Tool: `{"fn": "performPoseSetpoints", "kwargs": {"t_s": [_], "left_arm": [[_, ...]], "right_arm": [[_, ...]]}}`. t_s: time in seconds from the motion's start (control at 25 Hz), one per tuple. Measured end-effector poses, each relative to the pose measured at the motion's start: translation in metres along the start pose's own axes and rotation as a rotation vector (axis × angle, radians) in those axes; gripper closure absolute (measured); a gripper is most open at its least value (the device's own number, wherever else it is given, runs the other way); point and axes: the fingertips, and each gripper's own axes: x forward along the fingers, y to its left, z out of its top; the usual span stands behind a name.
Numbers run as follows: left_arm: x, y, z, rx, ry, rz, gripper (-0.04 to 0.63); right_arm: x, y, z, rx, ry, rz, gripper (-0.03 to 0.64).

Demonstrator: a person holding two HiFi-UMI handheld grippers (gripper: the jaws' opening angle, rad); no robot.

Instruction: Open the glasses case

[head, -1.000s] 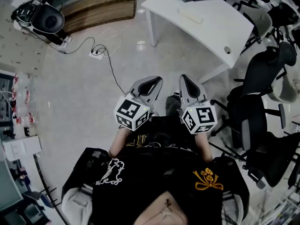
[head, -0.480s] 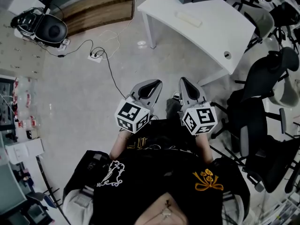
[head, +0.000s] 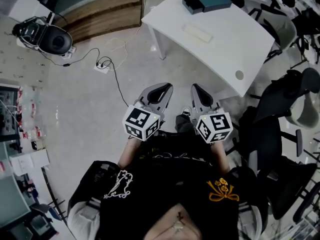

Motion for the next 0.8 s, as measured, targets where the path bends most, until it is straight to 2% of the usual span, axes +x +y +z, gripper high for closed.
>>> {"fn": "performPoseSetpoints", "kwargs": {"t_s": [0.44, 0.8], "left_arm": [[0.078, -0.009, 0.023, 0.03, 0.02, 0.014, 0.566], [0.105, 0.007, 0.03, 0.043, 0.069, 0.05, 0.566]], "right_arm": [[0.021, -0.079, 0.023, -0.006, 0.004, 0.026, 0.603], [0.042, -0.107, 0.017, 0.04, 0.033, 0.048, 0.603]]}}
